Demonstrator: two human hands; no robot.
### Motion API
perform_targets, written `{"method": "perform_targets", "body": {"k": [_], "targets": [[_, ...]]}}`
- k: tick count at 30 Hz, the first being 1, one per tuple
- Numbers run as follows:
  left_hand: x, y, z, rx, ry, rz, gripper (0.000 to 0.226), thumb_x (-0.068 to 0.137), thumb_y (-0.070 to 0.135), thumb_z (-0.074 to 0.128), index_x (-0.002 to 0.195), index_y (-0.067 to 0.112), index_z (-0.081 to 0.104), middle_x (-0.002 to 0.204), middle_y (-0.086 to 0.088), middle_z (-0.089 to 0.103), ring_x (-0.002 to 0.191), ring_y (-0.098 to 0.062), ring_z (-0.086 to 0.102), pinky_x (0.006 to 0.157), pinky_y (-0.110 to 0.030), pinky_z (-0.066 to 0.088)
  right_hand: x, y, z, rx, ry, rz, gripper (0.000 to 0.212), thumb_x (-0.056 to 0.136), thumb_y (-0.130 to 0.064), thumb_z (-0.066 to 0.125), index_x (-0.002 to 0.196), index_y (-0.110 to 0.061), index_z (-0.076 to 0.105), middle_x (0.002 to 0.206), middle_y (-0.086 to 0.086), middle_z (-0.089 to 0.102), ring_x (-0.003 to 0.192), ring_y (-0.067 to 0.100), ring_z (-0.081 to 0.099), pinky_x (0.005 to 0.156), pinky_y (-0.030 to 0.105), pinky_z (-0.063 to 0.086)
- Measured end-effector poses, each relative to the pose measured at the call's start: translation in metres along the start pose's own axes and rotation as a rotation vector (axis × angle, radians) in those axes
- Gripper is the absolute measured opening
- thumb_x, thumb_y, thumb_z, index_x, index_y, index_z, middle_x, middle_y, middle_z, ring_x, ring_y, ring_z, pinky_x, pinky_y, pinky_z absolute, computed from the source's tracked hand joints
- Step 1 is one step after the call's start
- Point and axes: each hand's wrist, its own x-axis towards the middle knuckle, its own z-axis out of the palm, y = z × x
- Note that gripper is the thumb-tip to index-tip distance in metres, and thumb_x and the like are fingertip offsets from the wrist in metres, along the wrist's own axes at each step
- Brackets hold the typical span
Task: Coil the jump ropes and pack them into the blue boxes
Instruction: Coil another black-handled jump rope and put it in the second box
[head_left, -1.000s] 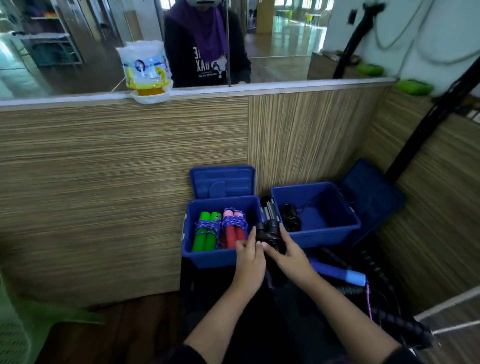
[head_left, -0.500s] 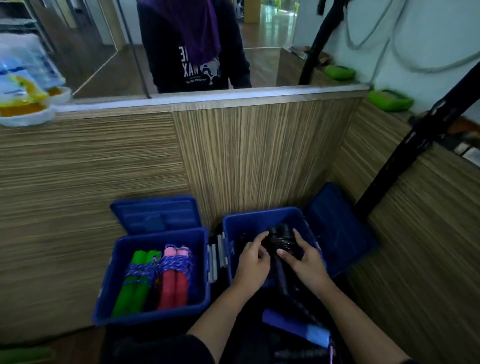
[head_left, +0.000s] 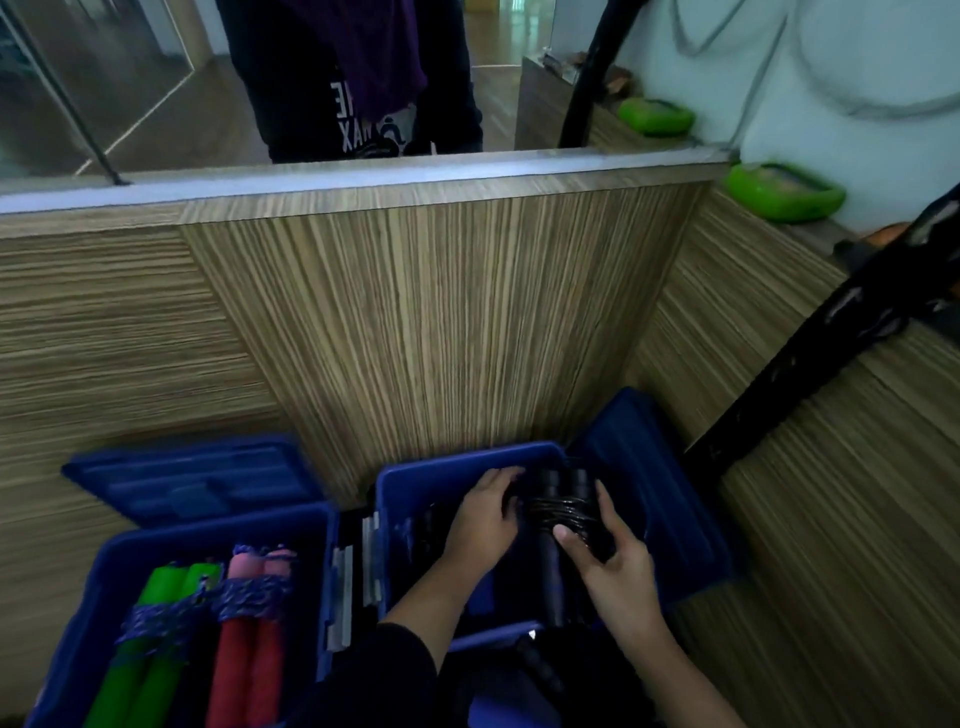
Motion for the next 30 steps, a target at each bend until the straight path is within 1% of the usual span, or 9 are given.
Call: {"method": "perform_targets", "body": {"k": [7,9,12,15,17,21,25,28,30], "targets": [[0.032,0.011,0.02,0.102,-0.048,0.22,0.063,0.088,0.0,0.058,0.141,0.031,0.046,0.143,0.012,0.042,0.128,-0.01,0.043,0.108,-0.027,0.037,0.002,0.004,-0.018,0.029,0.038,0.001,0.074,0.079,-0.028,0.073,0.143,-0.028,0.034,0.13,-0.007,0.057,0.116,0.002,0.054,0.102,0.025,0.042],[0.038,0.014,0.022,0.16,-0.037,0.251,0.062,0.085,-0.002,0.059,0.137,0.031,0.05,0.142,0.012,0.043,0.127,-0.012,0.045,0.106,-0.03,0.04,0.002,0.004,-0.018,0.031,0.028,0.005,0.075,0.079,-0.03,0.073,0.143,-0.029,0.034,0.129,-0.008,0.057,0.116,0.002,0.054,0.102,0.025,0.043],[0.041,0.019,0.02,0.158,0.022,0.272,0.046,0.082,-0.003,0.058,0.12,0.022,0.063,0.129,0.008,0.055,0.115,-0.015,0.054,0.095,-0.036,0.047,0.0,0.004,-0.018,0.056,0.032,0.017,0.076,0.077,-0.029,0.074,0.143,-0.027,0.035,0.129,-0.005,0.059,0.114,0.003,0.056,0.101,0.026,0.044],[0.037,0.021,0.014,0.17,0.113,0.309,0.02,0.085,0.007,0.061,0.101,0.02,0.064,0.104,0.006,0.066,0.095,-0.017,0.061,0.079,-0.043,0.052,-0.003,0.005,-0.017,0.096,0.026,0.025,0.075,0.077,-0.024,0.075,0.142,-0.025,0.037,0.128,-0.003,0.059,0.115,0.004,0.056,0.101,0.026,0.045],[0.029,0.015,0.003,0.21,0.15,0.308,0.012,0.087,0.014,0.064,0.097,0.021,0.063,0.095,0.007,0.068,0.09,-0.017,0.062,0.077,-0.044,0.051,-0.007,0.004,-0.017,0.104,0.008,0.023,0.075,0.076,-0.025,0.075,0.141,-0.026,0.038,0.128,-0.005,0.059,0.117,0.003,0.056,0.102,0.025,0.045],[0.011,-0.009,-0.038,0.337,0.09,0.332,0.018,0.089,0.02,0.061,0.104,0.028,0.065,0.102,0.013,0.068,0.095,-0.012,0.062,0.08,-0.039,0.05,-0.01,-0.001,-0.006,0.125,-0.057,-0.001,0.069,0.077,-0.021,0.074,0.137,-0.028,0.043,0.128,-0.01,0.059,0.119,0.001,0.054,0.105,0.026,0.042],[-0.009,-0.041,-0.073,0.447,0.001,0.31,0.023,0.087,0.012,0.061,0.106,0.018,0.072,0.105,0.004,0.069,0.1,-0.018,0.063,0.08,-0.035,0.053,0.0,-0.007,0.012,0.113,-0.148,-0.027,0.058,0.078,-0.009,0.073,0.13,-0.019,0.05,0.124,-0.006,0.06,0.11,-0.006,0.056,0.095,0.011,0.043],[-0.023,-0.053,-0.083,0.665,-0.199,0.123,0.035,0.089,0.002,0.054,0.118,0.017,0.067,0.125,-0.001,0.06,0.121,-0.02,0.051,0.099,-0.032,0.043,0.011,-0.009,0.024,0.1,-0.172,-0.017,0.053,0.08,-0.007,0.071,0.126,-0.023,0.05,0.116,-0.009,0.062,0.105,-0.002,0.058,0.098,0.02,0.043],[-0.029,-0.053,-0.08,0.78,-0.259,0.061,0.044,0.089,-0.002,0.05,0.127,0.015,0.06,0.133,-0.004,0.054,0.127,-0.022,0.045,0.11,-0.029,0.031,0.019,-0.006,0.034,0.06,-0.185,-0.004,0.053,0.081,-0.011,0.071,0.128,-0.024,0.048,0.111,-0.014,0.06,0.103,-0.001,0.057,0.097,0.023,0.042]]}}
